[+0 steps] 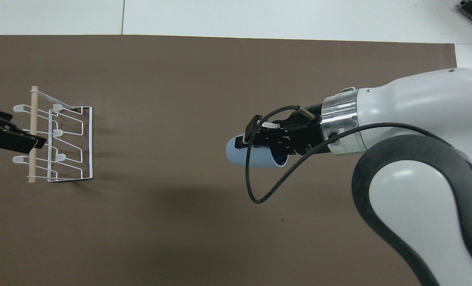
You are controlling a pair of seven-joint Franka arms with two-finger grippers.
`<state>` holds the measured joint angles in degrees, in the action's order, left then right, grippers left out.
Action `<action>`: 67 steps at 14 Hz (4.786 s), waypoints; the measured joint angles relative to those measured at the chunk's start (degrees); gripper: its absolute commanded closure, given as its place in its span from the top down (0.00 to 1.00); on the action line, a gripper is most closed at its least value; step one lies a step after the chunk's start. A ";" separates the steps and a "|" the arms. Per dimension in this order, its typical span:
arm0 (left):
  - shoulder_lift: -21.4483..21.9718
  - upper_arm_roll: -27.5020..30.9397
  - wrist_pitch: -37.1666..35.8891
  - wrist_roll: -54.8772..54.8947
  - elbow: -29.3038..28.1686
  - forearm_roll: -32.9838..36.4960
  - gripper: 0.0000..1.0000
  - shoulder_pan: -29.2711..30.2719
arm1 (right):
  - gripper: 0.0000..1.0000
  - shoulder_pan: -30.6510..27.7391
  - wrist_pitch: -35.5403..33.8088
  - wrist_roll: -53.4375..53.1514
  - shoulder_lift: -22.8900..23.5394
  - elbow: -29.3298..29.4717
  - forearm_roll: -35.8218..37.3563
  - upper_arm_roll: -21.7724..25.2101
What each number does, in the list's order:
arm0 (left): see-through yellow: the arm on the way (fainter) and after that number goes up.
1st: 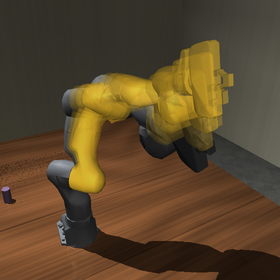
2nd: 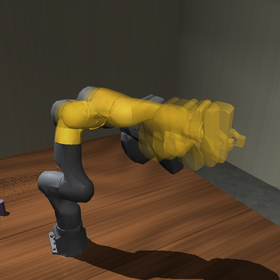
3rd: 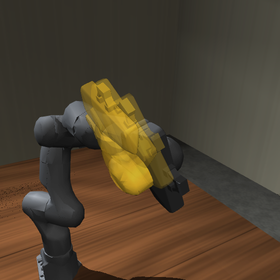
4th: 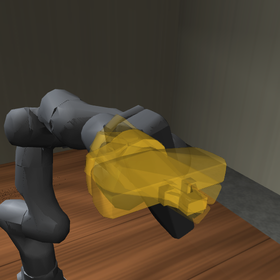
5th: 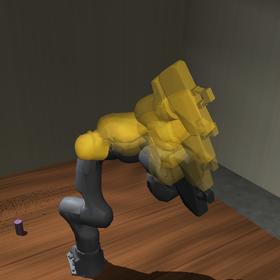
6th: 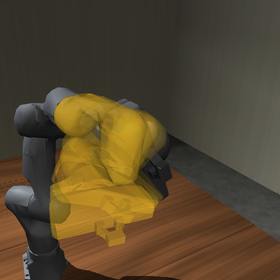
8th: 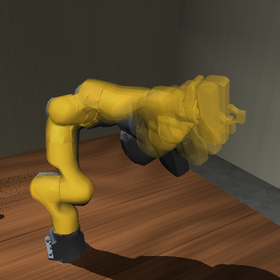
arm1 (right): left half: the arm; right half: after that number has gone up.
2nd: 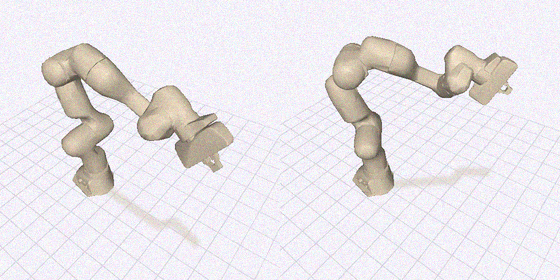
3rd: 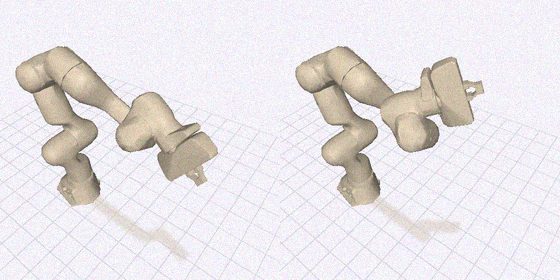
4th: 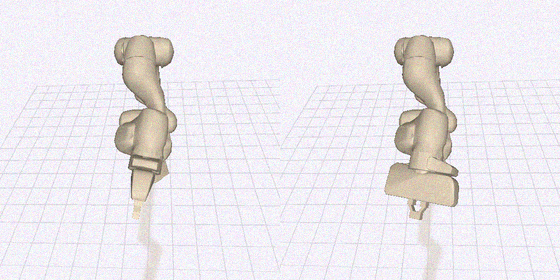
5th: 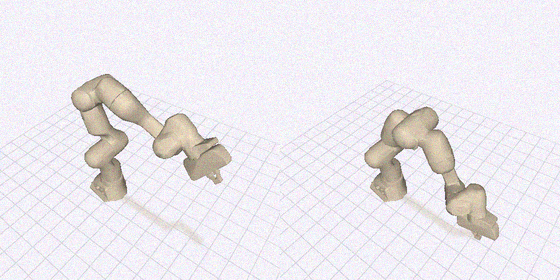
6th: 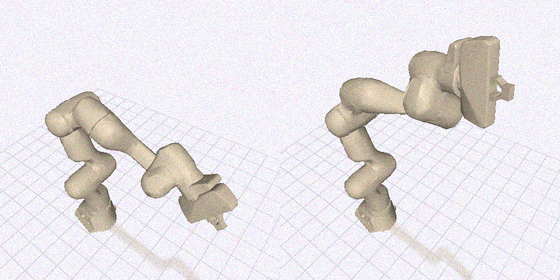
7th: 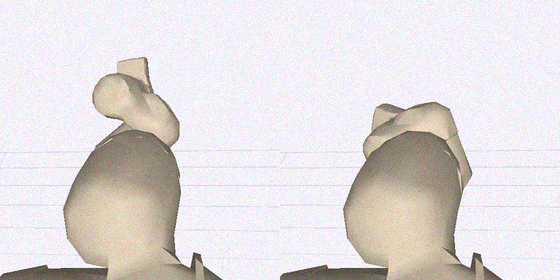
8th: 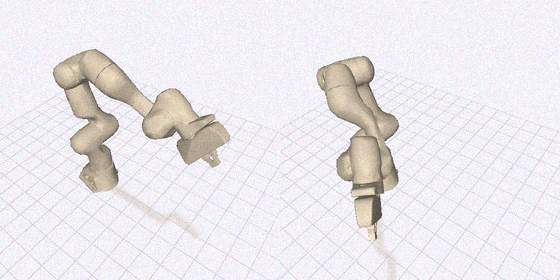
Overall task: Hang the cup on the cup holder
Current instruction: 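Carry the cup toward the rack while the left gripper rises, then move the left gripper to the cup held by the right gripper, then close the left gripper on the cup and open the right gripper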
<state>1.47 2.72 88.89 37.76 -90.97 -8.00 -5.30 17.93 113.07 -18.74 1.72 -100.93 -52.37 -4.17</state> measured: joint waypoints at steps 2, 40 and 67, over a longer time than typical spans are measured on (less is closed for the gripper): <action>0.00 -0.26 0.00 7.21 -0.03 -0.75 1.00 -1.13 | 0.00 2.56 2.80 -2.58 0.95 -0.20 -3.05 -0.01; -3.98 -3.16 6.78 33.75 -2.16 -25.50 1.00 -11.34 | 0.00 12.48 23.46 -20.33 7.69 4.28 -16.29 0.26; -4.19 -4.65 8.15 34.81 -1.71 -25.98 0.00 -11.57 | 0.46 11.98 23.40 -20.37 7.79 4.43 -16.29 0.42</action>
<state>-2.72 -1.93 97.05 72.57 -92.68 -33.98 -16.88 29.91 136.47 -39.11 9.52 -96.50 -68.66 -3.76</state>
